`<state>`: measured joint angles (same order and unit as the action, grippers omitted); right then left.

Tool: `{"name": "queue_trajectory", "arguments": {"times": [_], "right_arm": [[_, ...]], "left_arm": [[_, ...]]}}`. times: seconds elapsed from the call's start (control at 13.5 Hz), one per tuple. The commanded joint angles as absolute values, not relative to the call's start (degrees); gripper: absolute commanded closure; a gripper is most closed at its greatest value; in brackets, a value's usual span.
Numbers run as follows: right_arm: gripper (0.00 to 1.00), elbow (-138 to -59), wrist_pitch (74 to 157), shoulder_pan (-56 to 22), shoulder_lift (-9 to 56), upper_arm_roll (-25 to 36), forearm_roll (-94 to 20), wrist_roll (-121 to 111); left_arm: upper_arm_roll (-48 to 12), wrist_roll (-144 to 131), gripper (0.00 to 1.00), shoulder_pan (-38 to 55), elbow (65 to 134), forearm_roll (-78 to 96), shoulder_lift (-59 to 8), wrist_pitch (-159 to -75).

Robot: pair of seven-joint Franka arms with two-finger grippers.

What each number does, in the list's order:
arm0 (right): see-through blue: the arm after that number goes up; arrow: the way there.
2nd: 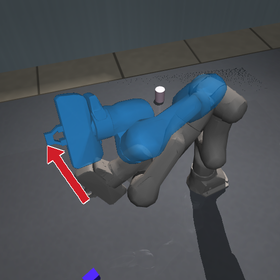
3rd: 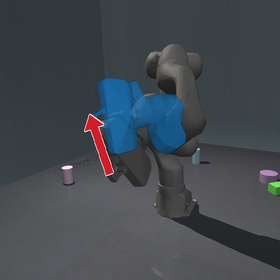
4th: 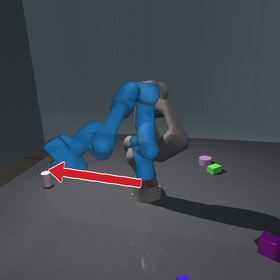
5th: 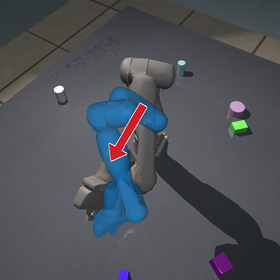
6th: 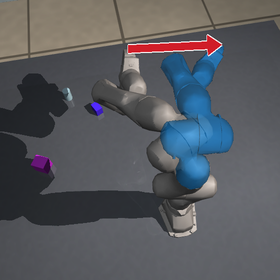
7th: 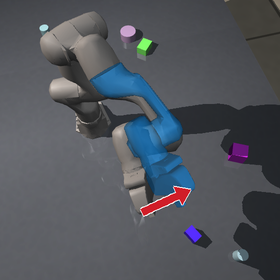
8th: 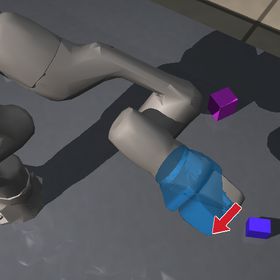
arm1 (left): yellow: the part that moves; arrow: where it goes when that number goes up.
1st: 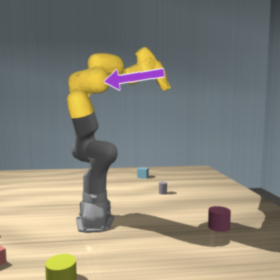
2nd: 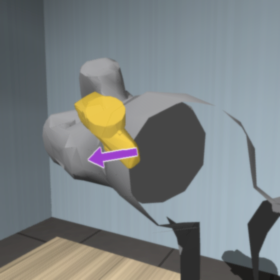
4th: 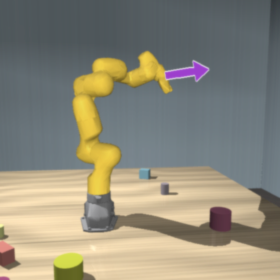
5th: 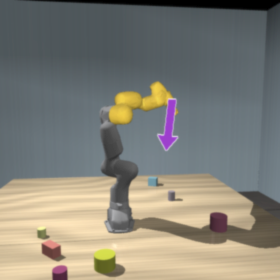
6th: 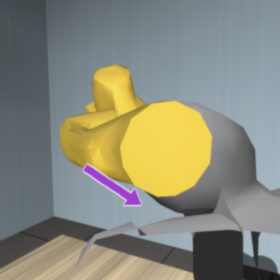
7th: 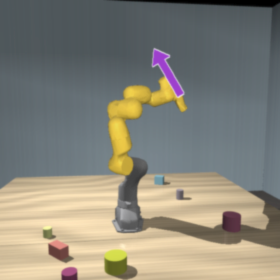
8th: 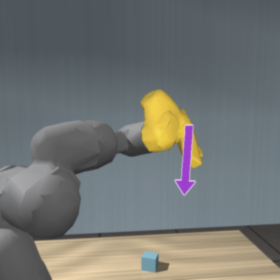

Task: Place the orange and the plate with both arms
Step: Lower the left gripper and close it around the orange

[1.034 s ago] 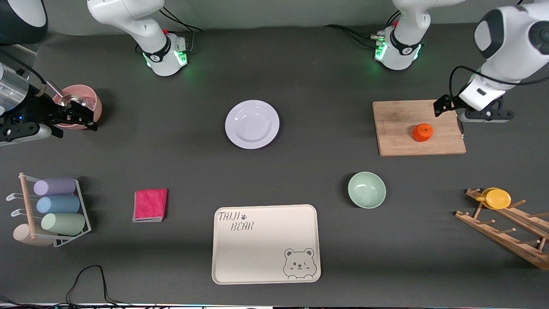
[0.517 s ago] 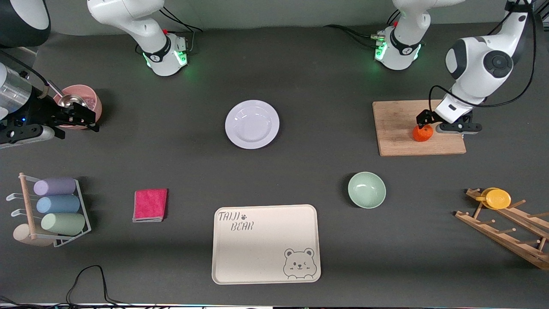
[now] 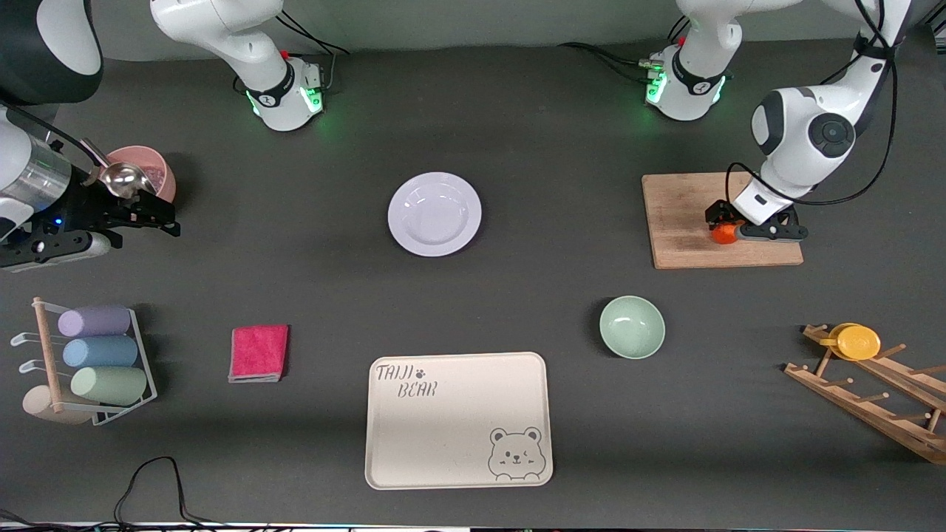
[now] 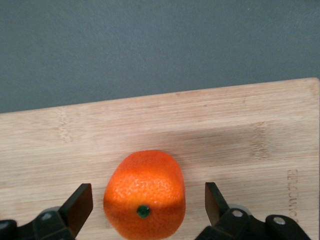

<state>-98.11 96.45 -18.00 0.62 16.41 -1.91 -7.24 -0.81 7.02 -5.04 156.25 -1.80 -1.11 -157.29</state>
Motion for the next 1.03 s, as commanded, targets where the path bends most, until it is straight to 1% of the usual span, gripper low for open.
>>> {"name": "queue_trajectory", "arguments": {"times": [0.0, 0.07, 0.15, 0.22, 0.3, 0.37, 0.44, 0.66, 0.74, 0.96], "right_arm": [[0.00, -96.0, 96.1, -18.4, 2.6, 17.0, -2.7, -7.7], [0.00, -95.9, 96.1, -18.5, 3.1, 17.0, -2.7, -7.5], [0.00, -96.0, 96.2, -18.5, 3.1, 17.0, -2.7, -6.7], [0.00, -96.0, 96.9, -18.5, 3.3, 16.9, -2.7, -5.2], [0.00, -96.0, 97.7, -18.5, 3.5, 16.9, -2.7, -4.9], [0.00, -96.1, 98.2, -18.5, 4.0, 16.8, -2.8, -4.8], [0.00, -96.2, 99.0, -18.5, 4.5, 16.8, -2.8, -4.7], [0.00, -96.8, 99.8, -18.4, 4.9, 16.9, -2.8, -4.7], [0.00, -96.8, 99.8, -18.4, 4.9, 17.0, -2.9, -4.7], [0.00, -96.8, 99.8, -18.4, 4.9, 17.1, -2.9, -4.6]], "left_arm": [[-0.6, 7.8, 0.00, -5.1, 156.3, -2.5, -2.8, -159.1], [-0.6, 7.8, 0.01, -5.1, 156.2, -2.5, -3.2, -159.1], [-0.6, 8.0, 0.09, -5.0, 156.1, -2.5, -3.3, -159.1], [-0.6, 8.8, 0.22, -5.1, 155.9, -2.5, -3.3, -159.1], [-0.5, 9.2, 0.33, -5.1, 155.8, -2.5, -3.3, -159.1], [-0.5, 9.3, 0.43, -5.2, 155.7, -2.5, -3.3, -159.0], [-0.5, 9.3, 0.50, -5.2, 155.7, -2.5, -3.3, -159.0], [-0.4, 8.9, 0.53, -5.0, 154.3, -2.5, -1.3, -157.2], [-0.4, 8.4, 0.53, -4.9, 152.2, -2.5, 1.2, -151.9], [-0.5, 6.2, 0.53, -4.2, 139.4, -2.3, 7.4, -126.8]]}}
